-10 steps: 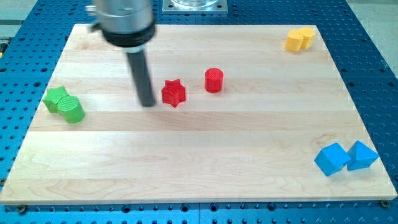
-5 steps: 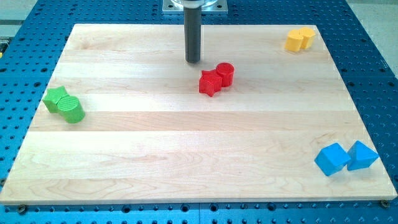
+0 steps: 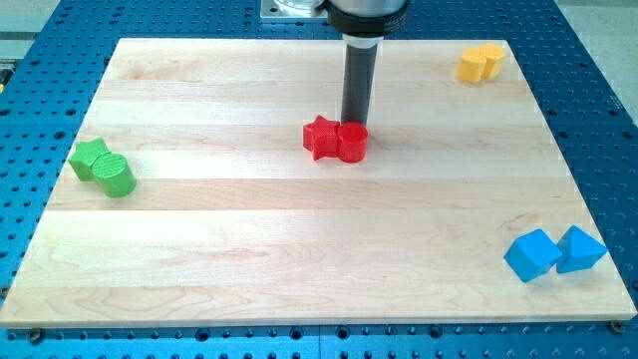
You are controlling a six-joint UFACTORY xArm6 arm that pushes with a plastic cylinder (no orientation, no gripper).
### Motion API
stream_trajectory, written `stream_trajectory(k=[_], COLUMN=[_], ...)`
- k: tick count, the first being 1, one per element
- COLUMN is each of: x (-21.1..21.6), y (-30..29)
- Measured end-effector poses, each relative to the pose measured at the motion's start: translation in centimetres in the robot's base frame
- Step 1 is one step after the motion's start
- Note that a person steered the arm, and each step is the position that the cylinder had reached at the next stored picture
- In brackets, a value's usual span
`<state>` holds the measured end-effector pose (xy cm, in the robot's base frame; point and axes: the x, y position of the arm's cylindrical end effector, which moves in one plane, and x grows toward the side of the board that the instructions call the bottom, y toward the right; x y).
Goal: Place the red blocks at the center of the board
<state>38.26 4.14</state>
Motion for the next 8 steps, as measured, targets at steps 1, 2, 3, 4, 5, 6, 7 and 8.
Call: stream_trajectory(k=[1,2,3,4,5,6,7,8], x=[1.2,0.6,-1.9,-4.3,-3.7,-1.2,-1.2,0.1], y=[-0.6,-0.6,-1.9,-3.3,-5.6,-5.4,-5.4,-5.3])
